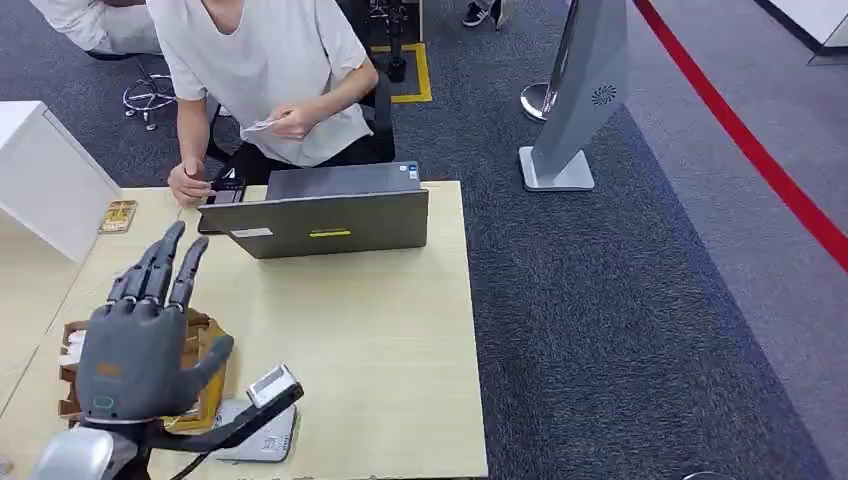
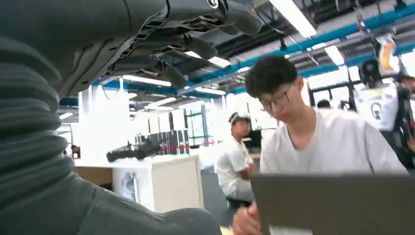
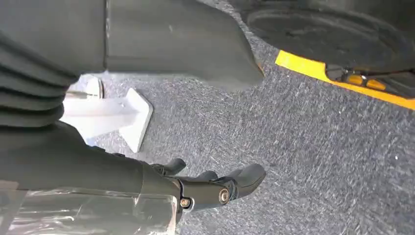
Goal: Pass the card to the sensor for recognition and then transmit it.
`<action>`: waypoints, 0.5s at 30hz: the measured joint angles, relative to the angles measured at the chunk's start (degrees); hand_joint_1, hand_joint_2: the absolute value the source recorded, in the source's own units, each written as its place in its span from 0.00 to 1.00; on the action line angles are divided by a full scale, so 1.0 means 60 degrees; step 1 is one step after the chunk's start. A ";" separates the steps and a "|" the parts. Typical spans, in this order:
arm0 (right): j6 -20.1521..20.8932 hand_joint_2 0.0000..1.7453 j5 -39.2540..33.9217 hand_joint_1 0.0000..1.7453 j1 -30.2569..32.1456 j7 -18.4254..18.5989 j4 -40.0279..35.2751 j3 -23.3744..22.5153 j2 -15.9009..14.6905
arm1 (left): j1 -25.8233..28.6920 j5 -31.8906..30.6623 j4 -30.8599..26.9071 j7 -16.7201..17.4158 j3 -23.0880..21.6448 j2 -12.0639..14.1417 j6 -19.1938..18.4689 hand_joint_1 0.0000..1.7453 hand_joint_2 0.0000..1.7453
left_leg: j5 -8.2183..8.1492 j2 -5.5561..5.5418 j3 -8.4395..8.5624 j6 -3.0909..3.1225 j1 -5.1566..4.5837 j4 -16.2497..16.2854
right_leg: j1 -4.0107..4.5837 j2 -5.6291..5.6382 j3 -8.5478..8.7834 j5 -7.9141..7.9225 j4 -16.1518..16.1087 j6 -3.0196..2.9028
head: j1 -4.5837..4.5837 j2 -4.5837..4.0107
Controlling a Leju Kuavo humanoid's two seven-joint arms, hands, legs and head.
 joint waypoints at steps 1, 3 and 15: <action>-0.0004 0.00 -0.0015 0.00 0.0021 0.0062 -0.0062 0.0018 0.0000 | 0.0297 0.0040 -0.0033 0.0146 -0.0073 0.0135 0.0029 0.00 1.00 | 0.0000 0.0000 0.0001 0.0000 0.0001 0.0000 | 0.0001 -0.0002 -0.0001 -0.0001 0.0000 0.0000 | 0.0000 0.0000; 0.0018 0.00 -0.0018 0.00 0.0046 0.0153 -0.0157 0.0040 0.0000 | 0.0885 0.0252 -0.0047 0.0536 -0.0156 0.0346 0.0004 0.00 1.00 | -0.0004 0.0000 0.0001 -0.0007 0.0002 -0.0002 | 0.0001 -0.0002 -0.0002 -0.0003 0.0000 -0.0001 | -0.0007 0.0000; 0.0222 0.00 0.0230 0.00 0.0030 0.0255 -0.0448 0.0095 0.0000 | 0.2553 -0.0001 0.0558 0.1613 0.0471 0.0217 -0.0638 0.00 1.00 | -0.0003 -0.0006 0.0006 -0.0005 0.0000 -0.0001 | -0.0001 -0.0007 0.0017 -0.0002 0.0000 0.0001 | -0.0004 0.0000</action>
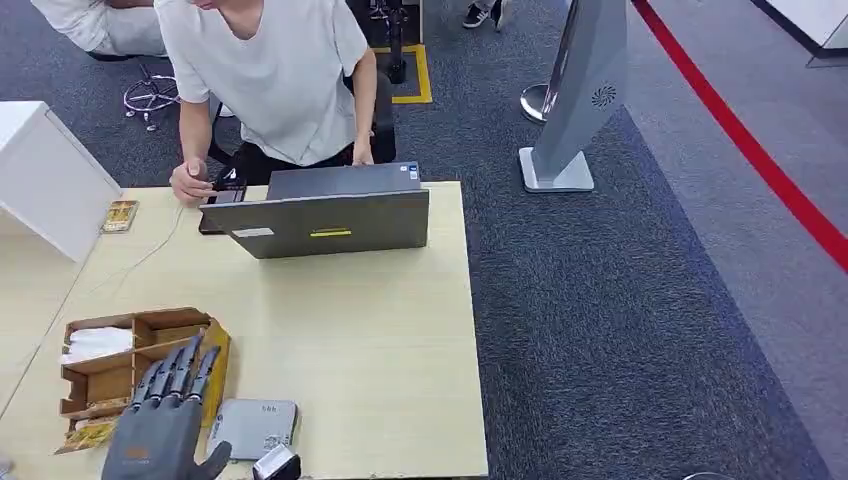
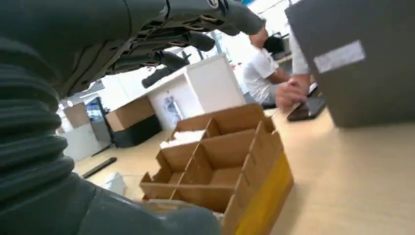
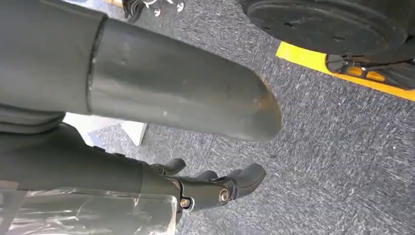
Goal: Pass the card to the sensor for recognition and then transmit it.
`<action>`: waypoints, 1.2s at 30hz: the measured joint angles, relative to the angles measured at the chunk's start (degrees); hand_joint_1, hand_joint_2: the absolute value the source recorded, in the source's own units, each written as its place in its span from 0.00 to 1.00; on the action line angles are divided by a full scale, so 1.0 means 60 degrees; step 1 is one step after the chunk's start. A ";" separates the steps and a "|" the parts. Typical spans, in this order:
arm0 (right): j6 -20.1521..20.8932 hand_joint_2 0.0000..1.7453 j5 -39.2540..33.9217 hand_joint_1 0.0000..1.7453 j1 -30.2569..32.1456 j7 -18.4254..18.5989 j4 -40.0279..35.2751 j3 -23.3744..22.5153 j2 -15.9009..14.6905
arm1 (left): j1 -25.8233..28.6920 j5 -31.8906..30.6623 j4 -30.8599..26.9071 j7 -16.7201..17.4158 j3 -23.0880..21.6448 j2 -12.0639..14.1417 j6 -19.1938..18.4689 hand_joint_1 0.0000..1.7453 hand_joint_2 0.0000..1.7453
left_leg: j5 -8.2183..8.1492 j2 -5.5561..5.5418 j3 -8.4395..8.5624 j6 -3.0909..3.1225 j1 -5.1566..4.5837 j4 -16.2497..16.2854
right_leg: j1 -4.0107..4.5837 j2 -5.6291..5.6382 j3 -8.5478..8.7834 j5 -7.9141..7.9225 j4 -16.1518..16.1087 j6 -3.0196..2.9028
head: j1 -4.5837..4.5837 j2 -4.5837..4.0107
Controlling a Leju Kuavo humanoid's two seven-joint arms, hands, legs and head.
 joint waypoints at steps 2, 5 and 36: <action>0.0004 0.00 0.0029 0.00 -0.0009 -0.0018 -0.0004 0.0000 0.0000 | 0.0082 -0.0050 0.0239 -0.0265 0.0435 -0.0334 -0.0112 0.00 1.00 | 0.0000 -0.0002 0.0000 0.0000 0.0000 0.0001 | 0.0000 -0.0004 0.0002 0.0000 0.0000 0.0000 | 0.0000 0.0000; 0.0088 0.00 0.0182 0.00 -0.0039 -0.0088 0.0000 -0.0004 0.0000 | 0.0164 -0.0069 0.0561 -0.0455 0.1126 -0.0728 -0.0218 0.00 1.00 | 0.0000 -0.0003 0.0001 0.0000 0.0000 0.0001 | 0.0000 -0.0004 0.0002 0.0000 0.0000 0.0000 | 0.0000 0.0000; 0.0113 0.00 0.0105 0.00 0.0220 0.0044 -0.0328 0.0539 0.0000 | -0.0345 -0.0069 0.2112 0.0073 0.3365 -0.1354 0.1042 0.00 1.00 | 0.0002 -0.0014 0.0011 0.0000 0.0002 0.0001 | 0.0002 -0.0020 0.0009 0.0001 0.0001 -0.0002 | 0.0000 -0.0004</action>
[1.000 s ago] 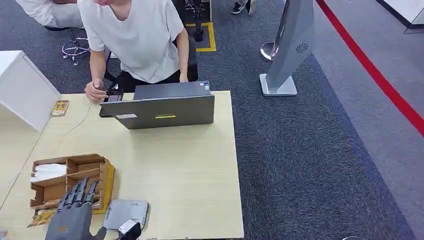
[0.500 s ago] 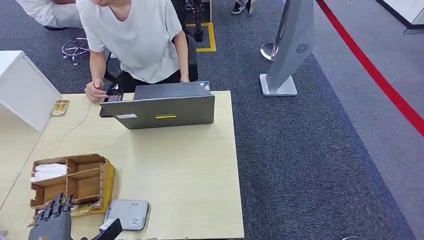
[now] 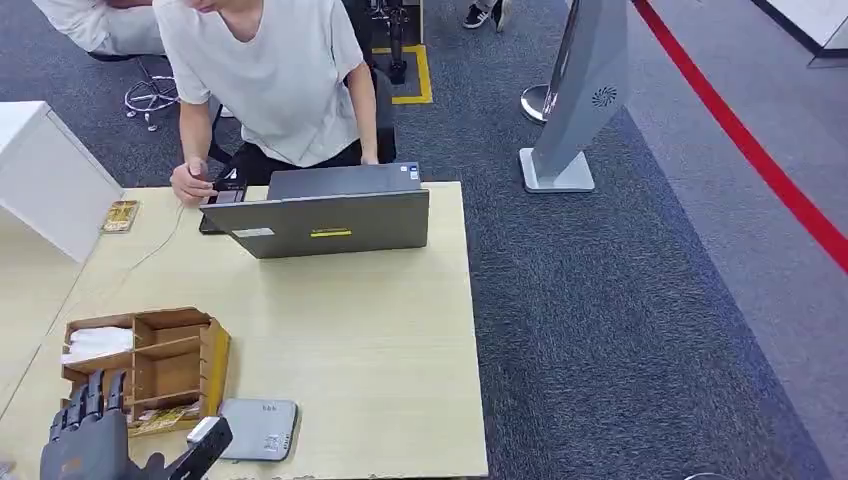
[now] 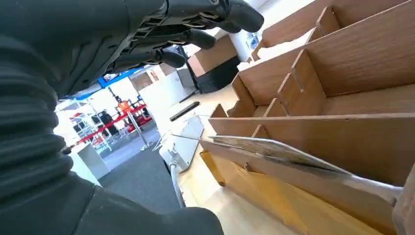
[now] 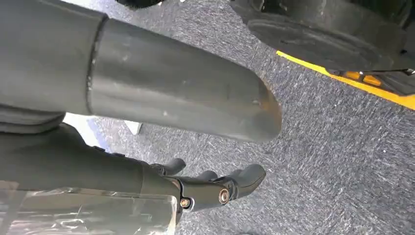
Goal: Pass the card to the sensor for recognition and then transmit it.
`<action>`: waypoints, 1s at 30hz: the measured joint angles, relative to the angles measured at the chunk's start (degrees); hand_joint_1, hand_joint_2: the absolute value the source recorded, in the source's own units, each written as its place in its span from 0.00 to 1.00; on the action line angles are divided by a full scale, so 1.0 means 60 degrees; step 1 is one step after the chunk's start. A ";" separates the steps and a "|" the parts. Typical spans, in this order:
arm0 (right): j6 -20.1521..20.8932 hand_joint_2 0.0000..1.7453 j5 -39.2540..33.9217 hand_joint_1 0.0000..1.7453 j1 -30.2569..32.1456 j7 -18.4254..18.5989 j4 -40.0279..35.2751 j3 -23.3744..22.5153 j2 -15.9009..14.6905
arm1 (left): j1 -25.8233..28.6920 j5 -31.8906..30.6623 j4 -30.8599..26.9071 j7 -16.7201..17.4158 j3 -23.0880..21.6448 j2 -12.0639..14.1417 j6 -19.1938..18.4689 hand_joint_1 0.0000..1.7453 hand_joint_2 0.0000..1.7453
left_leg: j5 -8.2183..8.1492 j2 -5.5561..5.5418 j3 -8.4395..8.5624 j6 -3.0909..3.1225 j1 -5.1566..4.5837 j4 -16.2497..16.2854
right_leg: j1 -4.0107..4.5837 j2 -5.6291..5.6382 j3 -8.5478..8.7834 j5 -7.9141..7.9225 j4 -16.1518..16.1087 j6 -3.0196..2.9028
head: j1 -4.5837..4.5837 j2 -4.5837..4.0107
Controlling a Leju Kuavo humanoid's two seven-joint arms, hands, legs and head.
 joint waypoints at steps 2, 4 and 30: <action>0.0000 0.00 -0.0007 0.00 0.0027 0.0018 -0.0029 0.0051 0.0000 | -0.0029 0.0000 0.0051 0.0036 0.0000 0.0018 -0.0004 0.00 1.00 | 0.0000 0.0001 0.0000 0.0000 0.0000 0.0000 | 0.0000 0.0000 0.0000 0.0000 0.0000 0.0000 | 0.0000 0.0004; 0.0000 0.00 -0.0007 0.00 0.0044 0.0018 -0.0066 0.0058 0.0000 | -0.0041 0.0000 0.0069 0.0047 0.0000 0.0029 -0.0004 0.00 1.00 | 0.0000 0.0001 0.0000 0.0000 -0.0001 0.0000 | 0.0000 0.0000 0.0000 0.0000 0.0000 0.0000 | 0.0000 0.0000; 0.0055 0.00 -0.0193 0.00 0.0294 -0.0015 -0.0455 0.0269 0.0000 | -0.0034 -0.0004 0.0113 -0.0244 0.0000 0.0029 -0.0004 1.00 1.00 | 0.0000 0.0000 -0.0001 0.0001 -0.0001 0.0001 | -0.0001 0.0000 0.0003 0.0000 0.0000 0.0000 | 0.0000 0.0004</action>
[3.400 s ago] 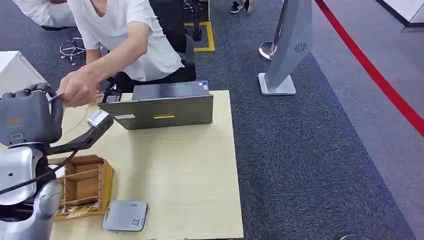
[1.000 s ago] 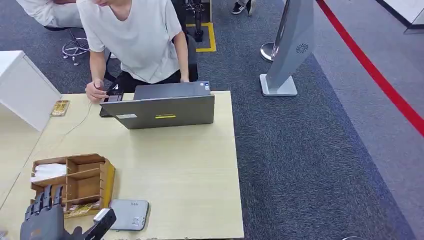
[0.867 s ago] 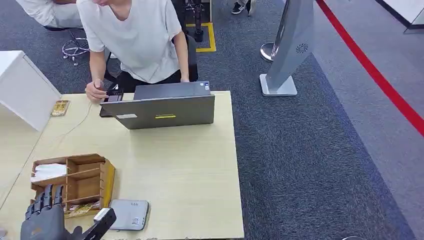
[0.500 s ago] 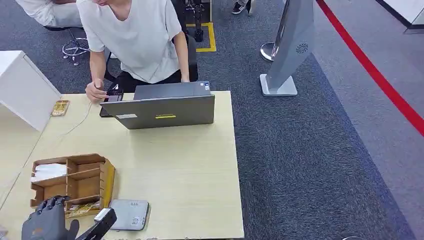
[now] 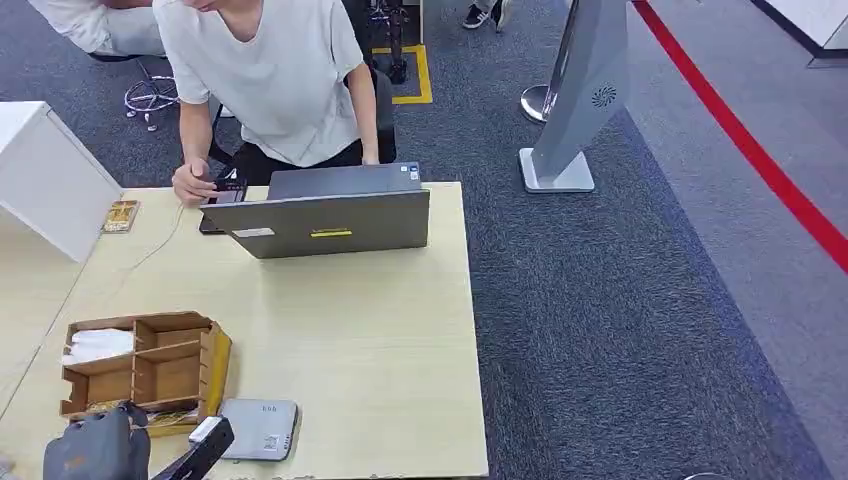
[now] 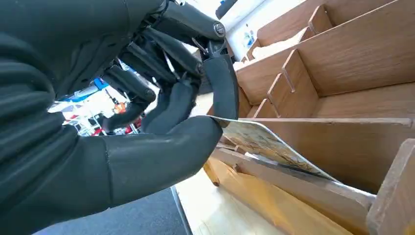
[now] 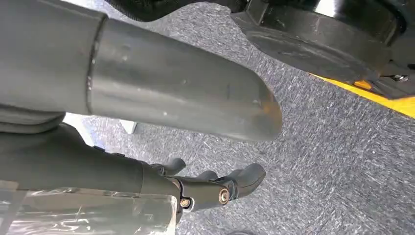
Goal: Pass the card to the sensor for recognition and then transmit it.
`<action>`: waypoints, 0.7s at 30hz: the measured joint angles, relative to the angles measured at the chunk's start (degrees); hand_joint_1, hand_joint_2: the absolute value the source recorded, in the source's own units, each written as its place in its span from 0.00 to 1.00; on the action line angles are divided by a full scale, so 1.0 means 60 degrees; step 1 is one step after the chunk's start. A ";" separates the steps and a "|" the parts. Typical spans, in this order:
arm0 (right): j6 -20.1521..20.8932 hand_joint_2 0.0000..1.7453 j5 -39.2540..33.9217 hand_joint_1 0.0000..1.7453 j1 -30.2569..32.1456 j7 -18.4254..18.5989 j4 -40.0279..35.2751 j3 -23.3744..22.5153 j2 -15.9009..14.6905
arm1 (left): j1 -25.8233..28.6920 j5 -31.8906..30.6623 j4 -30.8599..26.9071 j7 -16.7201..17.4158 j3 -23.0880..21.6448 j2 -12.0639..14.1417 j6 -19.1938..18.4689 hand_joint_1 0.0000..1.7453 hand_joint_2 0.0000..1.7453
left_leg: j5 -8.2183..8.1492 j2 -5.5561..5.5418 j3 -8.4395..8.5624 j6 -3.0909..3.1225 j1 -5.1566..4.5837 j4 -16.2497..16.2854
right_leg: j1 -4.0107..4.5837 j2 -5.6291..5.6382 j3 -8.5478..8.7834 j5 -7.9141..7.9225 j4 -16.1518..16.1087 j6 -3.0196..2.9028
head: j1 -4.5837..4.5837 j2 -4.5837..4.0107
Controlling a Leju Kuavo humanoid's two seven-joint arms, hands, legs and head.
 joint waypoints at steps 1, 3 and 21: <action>0.0003 0.00 -0.0004 0.00 0.0010 0.0000 -0.0018 0.0000 0.0000 | 0.0003 0.0004 0.0000 0.0004 0.0000 0.0004 0.0036 1.00 1.00 | 0.0000 0.0000 0.0000 0.0000 0.0000 0.0000 | 0.0000 0.0000 0.0000 0.0000 0.0000 0.0000 | 0.0000 0.0000; -0.0003 0.00 -0.0062 0.00 0.0027 -0.0004 -0.0040 0.0000 0.0000 | 0.0002 0.0004 0.0000 0.0073 0.0000 0.0026 0.0146 1.00 1.00 | 0.0000 0.0000 0.0001 0.0000 0.0000 0.0000 | 0.0000 0.0000 0.0000 0.0000 0.0000 0.0000 | 0.0000 0.0000; -0.0007 0.00 -0.0102 0.00 0.0124 0.0084 -0.0222 -0.0015 0.0000 | -0.0655 0.0003 -0.2614 0.0532 -0.2163 0.0918 -0.1260 1.00 1.00 | 0.0003 -0.0003 0.0001 0.0005 -0.0001 0.0005 | 0.0000 -0.0002 0.0000 0.0002 0.0000 0.0001 | 0.0000 0.0000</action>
